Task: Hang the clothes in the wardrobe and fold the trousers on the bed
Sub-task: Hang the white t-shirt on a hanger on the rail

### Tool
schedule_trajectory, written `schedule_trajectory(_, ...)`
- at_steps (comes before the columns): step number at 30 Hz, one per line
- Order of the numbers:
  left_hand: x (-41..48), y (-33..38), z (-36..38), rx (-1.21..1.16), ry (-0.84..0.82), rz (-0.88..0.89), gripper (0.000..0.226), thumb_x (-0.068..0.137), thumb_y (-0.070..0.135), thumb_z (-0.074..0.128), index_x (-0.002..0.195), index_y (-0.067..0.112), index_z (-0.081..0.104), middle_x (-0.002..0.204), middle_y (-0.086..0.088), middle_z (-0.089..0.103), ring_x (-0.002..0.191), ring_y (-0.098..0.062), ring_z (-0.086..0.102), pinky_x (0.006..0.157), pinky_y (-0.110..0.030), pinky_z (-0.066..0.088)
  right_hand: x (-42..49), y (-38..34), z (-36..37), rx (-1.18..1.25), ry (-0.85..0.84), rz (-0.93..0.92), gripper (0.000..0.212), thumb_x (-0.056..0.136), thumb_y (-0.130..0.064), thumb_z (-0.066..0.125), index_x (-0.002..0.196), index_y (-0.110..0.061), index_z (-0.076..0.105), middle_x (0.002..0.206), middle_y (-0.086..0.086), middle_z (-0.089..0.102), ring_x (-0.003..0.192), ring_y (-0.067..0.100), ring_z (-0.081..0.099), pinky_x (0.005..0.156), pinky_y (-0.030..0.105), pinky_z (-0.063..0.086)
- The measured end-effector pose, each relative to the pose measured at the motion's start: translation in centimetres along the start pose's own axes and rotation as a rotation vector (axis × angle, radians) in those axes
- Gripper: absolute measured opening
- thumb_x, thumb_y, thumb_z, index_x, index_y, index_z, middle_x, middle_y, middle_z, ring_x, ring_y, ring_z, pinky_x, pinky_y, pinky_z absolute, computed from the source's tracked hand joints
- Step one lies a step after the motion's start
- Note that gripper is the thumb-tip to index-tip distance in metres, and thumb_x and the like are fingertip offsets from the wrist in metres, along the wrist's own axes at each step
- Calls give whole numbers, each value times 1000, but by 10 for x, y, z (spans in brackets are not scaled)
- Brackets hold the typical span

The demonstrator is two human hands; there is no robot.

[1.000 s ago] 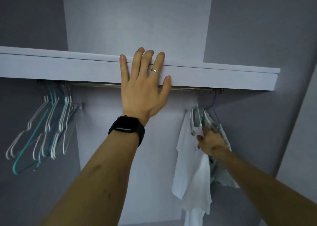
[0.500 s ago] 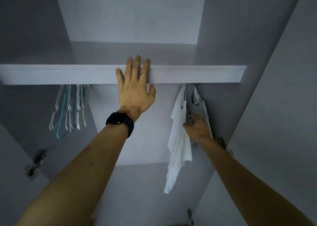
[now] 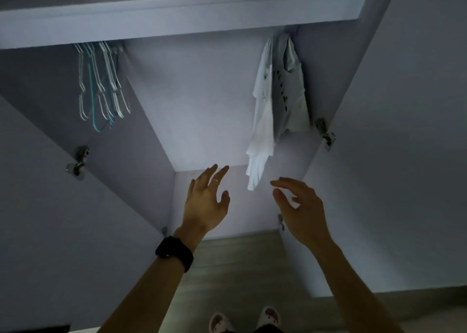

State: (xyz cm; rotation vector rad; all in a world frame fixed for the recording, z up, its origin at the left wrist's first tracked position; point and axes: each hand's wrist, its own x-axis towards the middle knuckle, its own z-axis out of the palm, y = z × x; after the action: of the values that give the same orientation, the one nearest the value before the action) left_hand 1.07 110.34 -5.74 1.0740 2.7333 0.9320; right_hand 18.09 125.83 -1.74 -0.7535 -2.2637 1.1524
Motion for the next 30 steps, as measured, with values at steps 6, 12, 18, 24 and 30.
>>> schedule_trajectory(6,-22,-4,30,15,-108,3,63,99,31,57,155,35,31,165,3,23,152,-21,22,125,-50,14,-25,26,3,-196,-52,-11,27,94,-26,70,121,-22,73,134,-2,63,127,20,52,109,31,41)
schedule_trajectory(12,-9,5,60,-5,-264,144,61,100,36,56,155,33,31,166,4,20,153,-19,20,125,-47,9,-33,51,3,-320,-9,73,41,95,-51,48,124,-32,69,138,-6,60,131,19,49,106,39,50)
schedule_trajectory(18,33,30,94,-15,-549,499,61,98,35,60,154,30,36,163,3,30,149,-21,31,120,-50,29,-57,65,0,-418,248,337,30,100,-45,54,126,-37,67,138,-11,60,130,18,47,96,38,53)
schedule_trajectory(24,16,87,129,-65,-841,890,61,98,24,60,155,25,37,162,1,32,148,-20,30,118,-47,31,-157,47,-4,-435,606,740,28,93,-26,68,121,-27,72,128,-3,67,112,29,60,94,42,53)
schedule_trajectory(30,-67,155,151,-116,-1080,1266,59,98,24,57,154,27,38,161,2,33,144,-20,35,118,-37,31,-280,18,13,-435,926,1147,29,95,-27,67,124,-27,70,128,-6,66,118,26,58,100,33,44)
